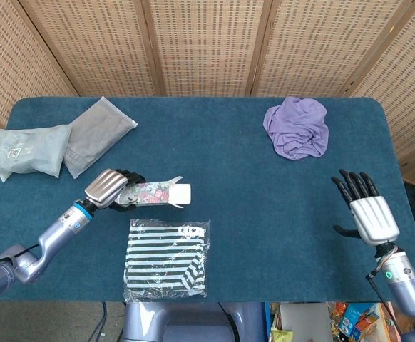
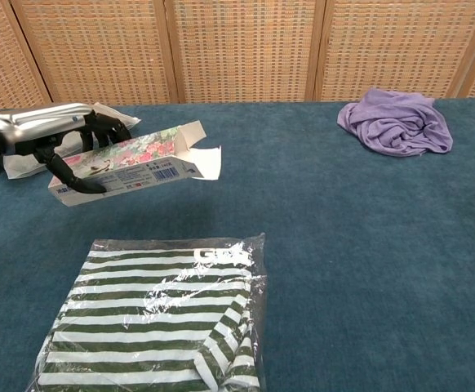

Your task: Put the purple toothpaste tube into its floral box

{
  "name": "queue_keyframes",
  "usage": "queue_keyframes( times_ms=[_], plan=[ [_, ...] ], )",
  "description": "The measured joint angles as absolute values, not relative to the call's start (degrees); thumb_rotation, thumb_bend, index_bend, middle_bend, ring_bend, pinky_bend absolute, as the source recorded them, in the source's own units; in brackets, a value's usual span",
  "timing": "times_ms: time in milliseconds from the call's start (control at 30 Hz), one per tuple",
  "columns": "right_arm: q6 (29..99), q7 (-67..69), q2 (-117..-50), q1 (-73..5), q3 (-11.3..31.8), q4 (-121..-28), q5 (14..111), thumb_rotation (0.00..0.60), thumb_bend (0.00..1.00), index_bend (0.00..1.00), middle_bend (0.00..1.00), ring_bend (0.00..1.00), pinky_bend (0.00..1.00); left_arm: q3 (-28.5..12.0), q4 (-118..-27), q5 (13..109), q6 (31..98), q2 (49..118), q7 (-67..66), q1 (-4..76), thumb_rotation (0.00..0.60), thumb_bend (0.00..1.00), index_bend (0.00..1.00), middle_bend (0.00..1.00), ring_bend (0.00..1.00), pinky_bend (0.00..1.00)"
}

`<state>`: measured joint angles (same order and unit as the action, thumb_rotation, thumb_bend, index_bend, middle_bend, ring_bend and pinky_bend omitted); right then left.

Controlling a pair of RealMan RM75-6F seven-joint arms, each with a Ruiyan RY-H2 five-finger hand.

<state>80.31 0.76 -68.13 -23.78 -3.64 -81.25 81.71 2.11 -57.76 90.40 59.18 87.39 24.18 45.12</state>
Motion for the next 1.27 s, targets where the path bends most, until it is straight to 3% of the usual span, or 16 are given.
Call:
queue_keyframes(
  times_ms=[100,167,233,333,500,633,833,1100,1267],
  plan=[
    [81.3,3.5,-69.8,-21.6,-4.1,-78.7,83.2,0.600,0.00,0.00,0.00,0.00,0.00,2.0,-55.1,89.7,57.4,90.0,23.9,45.1,0.600,0.25,0.52,0.46,0.37,0.43],
    [81.9,4.6,-70.3,-20.6,-4.0,-77.6,84.1,0.600,0.00,0.00,0.00,0.00,0.00,1.9,-53.6,89.3,56.3,91.5,23.9,45.2,0.600,0.25,0.48,0.34,0.26,0.34],
    [82.4,4.9,-70.3,-19.9,-3.8,-77.2,84.8,0.600,0.00,0.00,0.00,0.00,0.00,1.8,-53.2,88.9,55.3,92.1,23.9,45.3,0.600,0.25,0.27,0.10,0.07,0.17],
    [82.9,5.0,-70.1,-19.4,-3.4,-77.2,85.3,0.600,0.00,0.00,0.00,0.00,0.00,1.8,-54.1,88.3,53.1,92.0,23.8,45.6,0.600,0.25,0.01,0.00,0.00,0.02],
    [83.6,4.7,-69.8,-18.0,-2.9,-77.8,86.1,0.600,0.00,0.00,0.00,0.00,0.00,1.2,-59.4,87.2,52.2,89.8,22.7,45.5,0.600,0.24,0.00,0.00,0.00,0.00],
    [84.4,4.3,-69.4,-16.6,-2.8,-79.6,86.2,0.600,0.00,0.00,0.00,0.00,0.00,0.5,-64.8,86.5,55.2,86.5,19.6,43.9,0.600,0.24,0.00,0.00,0.00,0.00],
    [87.0,2.3,-68.6,-13.5,-3.1,-84.0,87.2,0.600,0.00,0.00,0.00,0.00,0.00,0.0,-75.1,85.0,64.1,79.6,12.2,38.1,0.600,0.23,0.00,0.00,0.00,0.00],
    [91.0,-2.6,-67.9,-9.3,-3.2,-88.9,88.2,0.600,0.00,0.00,0.00,0.00,0.00,1.2,-87.5,80.3,80.1,72.6,-5.1,24.2,0.600,0.20,0.00,0.00,0.00,0.00],
    [92.0,-5.1,-68.0,-7.8,-2.8,-89.3,89.0,0.600,0.00,0.00,0.00,0.00,0.00,2.9,-95.1,78.0,85.3,68.1,-9.3,16.8,0.600,0.20,0.00,0.00,0.00,0.00]
  ],
)
